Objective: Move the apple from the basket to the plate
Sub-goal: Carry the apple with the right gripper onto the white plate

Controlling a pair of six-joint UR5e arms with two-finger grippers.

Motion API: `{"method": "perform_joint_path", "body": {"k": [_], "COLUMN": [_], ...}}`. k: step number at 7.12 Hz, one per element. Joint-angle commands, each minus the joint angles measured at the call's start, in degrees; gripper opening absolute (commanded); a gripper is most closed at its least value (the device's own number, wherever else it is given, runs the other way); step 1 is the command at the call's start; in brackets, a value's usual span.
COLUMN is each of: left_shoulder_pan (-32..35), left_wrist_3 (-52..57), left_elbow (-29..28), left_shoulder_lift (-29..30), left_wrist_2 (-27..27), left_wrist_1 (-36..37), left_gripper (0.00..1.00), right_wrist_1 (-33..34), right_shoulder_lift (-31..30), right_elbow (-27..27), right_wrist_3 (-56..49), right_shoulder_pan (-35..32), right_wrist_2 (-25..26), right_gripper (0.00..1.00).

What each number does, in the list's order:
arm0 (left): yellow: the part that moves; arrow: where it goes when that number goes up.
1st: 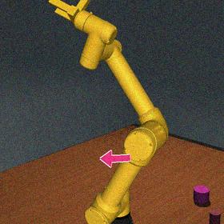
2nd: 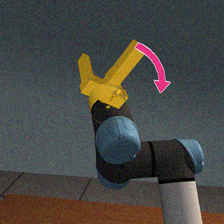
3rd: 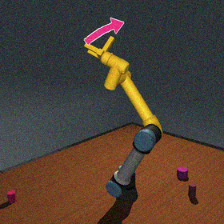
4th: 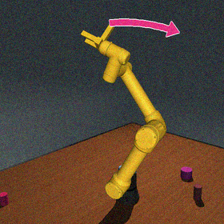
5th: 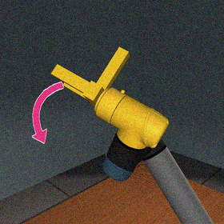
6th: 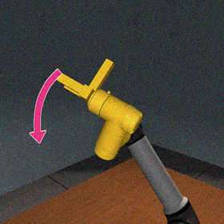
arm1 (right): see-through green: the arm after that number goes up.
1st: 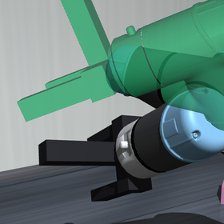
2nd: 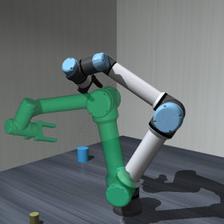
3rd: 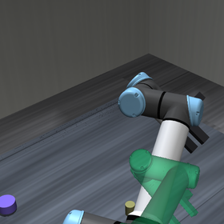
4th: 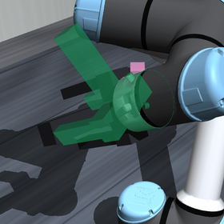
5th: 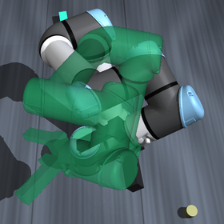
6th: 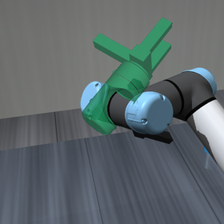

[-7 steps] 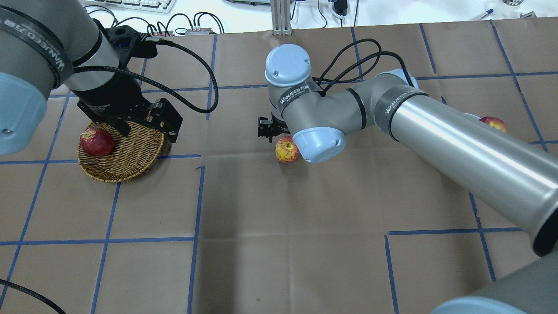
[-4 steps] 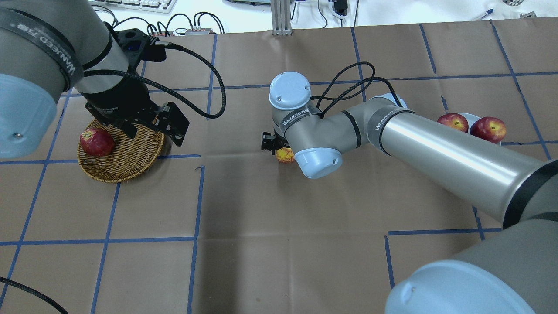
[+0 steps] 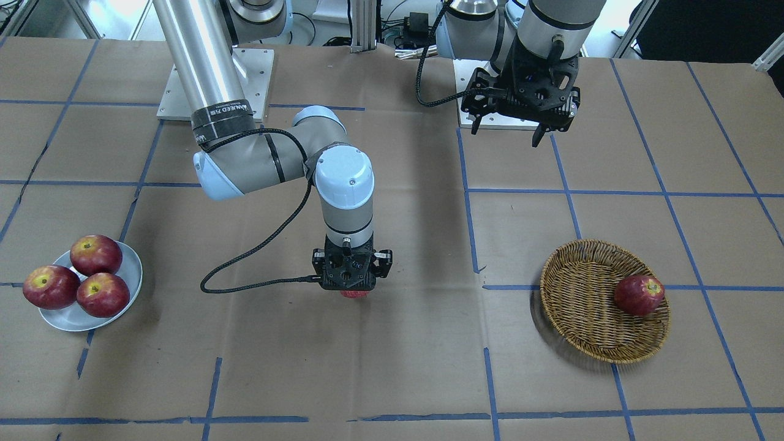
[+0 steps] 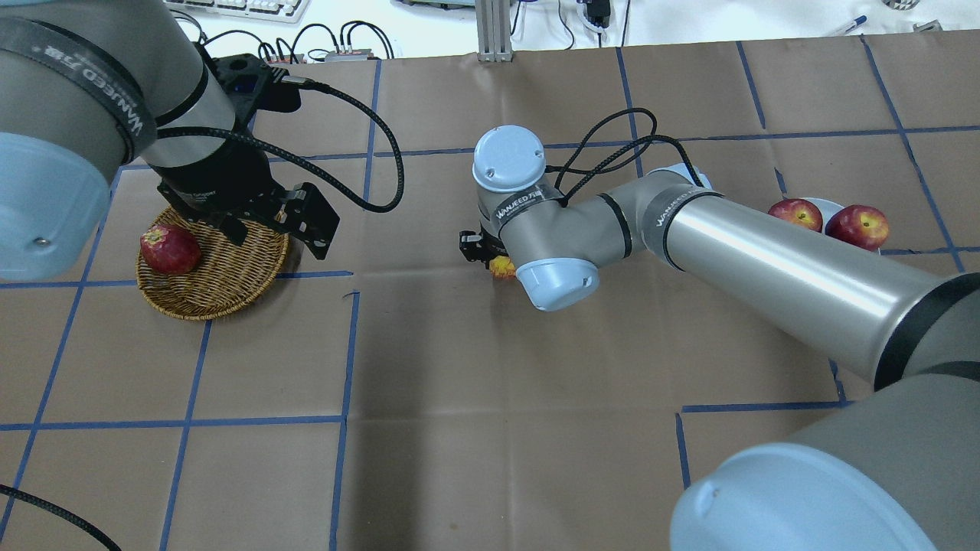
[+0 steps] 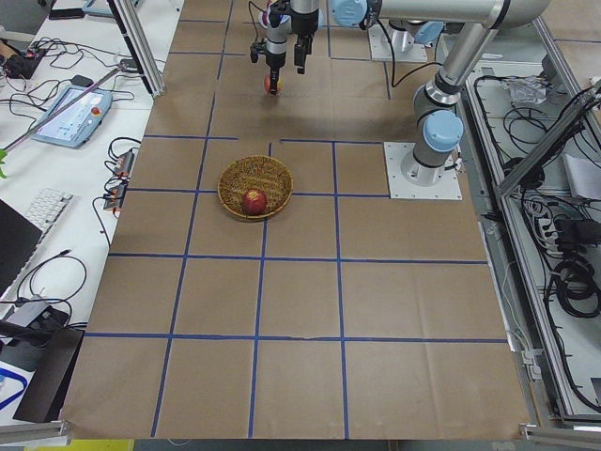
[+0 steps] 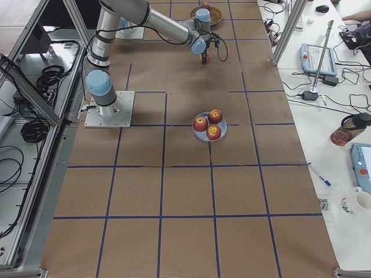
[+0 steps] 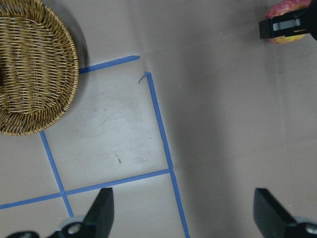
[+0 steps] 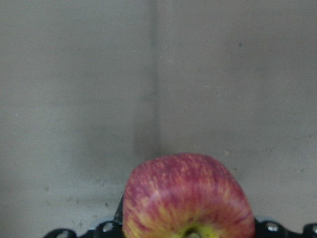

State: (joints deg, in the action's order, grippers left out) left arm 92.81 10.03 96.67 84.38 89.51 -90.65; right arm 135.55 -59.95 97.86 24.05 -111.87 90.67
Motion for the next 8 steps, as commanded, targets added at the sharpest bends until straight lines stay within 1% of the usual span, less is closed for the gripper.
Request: {"method": "perform_joint_path", "body": {"k": [1, 2, 3, 4, 6, 7, 8], "left_shoulder_pan": [0.0, 0.0, 0.0, 0.0, 0.0, 0.0, 0.0], "left_wrist_3": [-0.2, -0.2, -0.2, -0.2, -0.2, -0.3, -0.3], "left_elbow": [-0.1, -0.1, -0.1, -0.1, -0.1, -0.1, -0.1], "left_shoulder_lift": [0.0, -0.1, -0.3, -0.2, -0.3, -0.3, -0.3], "left_wrist_2": [0.0, 0.0, 0.0, 0.0, 0.0, 0.0, 0.0], "left_wrist_1": [0.0, 0.0, -0.1, -0.1, -0.1, 0.0, -0.1], "left_gripper": [0.99, 0.99, 0.99, 0.99, 0.99, 0.99, 0.99], "right_wrist_1": [-1.5, -6.0, -11.1, -13.2, -12.9, -12.9, -12.9], "right_shoulder_lift": [-3.6, -6.3, -10.1, -13.4, -17.9, -18.4, -18.1], "right_elbow": [-0.9, -0.9, -0.1, 2.1, 7.5, 8.2, 8.3], "right_wrist_3": [-1.6, -5.8, -13.7, -22.0, -42.6, -53.4, -61.2], "right_shoulder_pan": [2.0, 6.3, 12.3, 18.3, 31.2, 38.7, 43.7], "right_wrist_2": [0.1, -0.1, -0.2, -0.2, -0.3, -0.7, -0.9], "right_gripper": [0.63, 0.63, 0.63, 0.63, 0.64, 0.64, 0.63]}}
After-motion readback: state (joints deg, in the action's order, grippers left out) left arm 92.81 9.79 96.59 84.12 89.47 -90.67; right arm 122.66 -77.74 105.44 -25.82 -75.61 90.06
